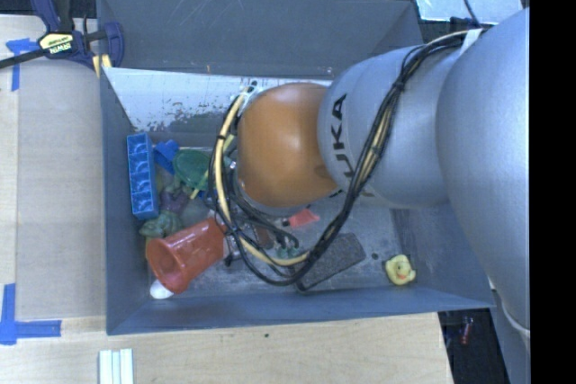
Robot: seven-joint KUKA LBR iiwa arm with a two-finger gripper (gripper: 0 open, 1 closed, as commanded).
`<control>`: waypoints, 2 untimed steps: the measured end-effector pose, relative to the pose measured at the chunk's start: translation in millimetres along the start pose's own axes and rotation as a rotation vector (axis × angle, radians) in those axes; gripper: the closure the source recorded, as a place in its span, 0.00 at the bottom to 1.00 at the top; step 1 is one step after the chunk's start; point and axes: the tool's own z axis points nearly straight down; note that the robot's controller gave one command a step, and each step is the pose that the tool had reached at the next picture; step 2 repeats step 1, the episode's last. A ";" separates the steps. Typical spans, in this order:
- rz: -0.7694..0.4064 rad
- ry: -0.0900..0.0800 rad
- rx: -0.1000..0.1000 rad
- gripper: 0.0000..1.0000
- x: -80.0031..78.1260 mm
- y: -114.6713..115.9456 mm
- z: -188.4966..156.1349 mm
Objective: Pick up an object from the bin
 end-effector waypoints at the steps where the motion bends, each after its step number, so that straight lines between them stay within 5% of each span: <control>1: 0.022 -0.004 -0.001 1.00 7.1 6.6 -65.3; 2: 0.022 -0.004 -0.001 1.00 7.1 6.6 -65.3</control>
Offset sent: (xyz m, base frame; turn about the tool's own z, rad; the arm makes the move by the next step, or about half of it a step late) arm -0.0015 -0.0092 0.2029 -0.0854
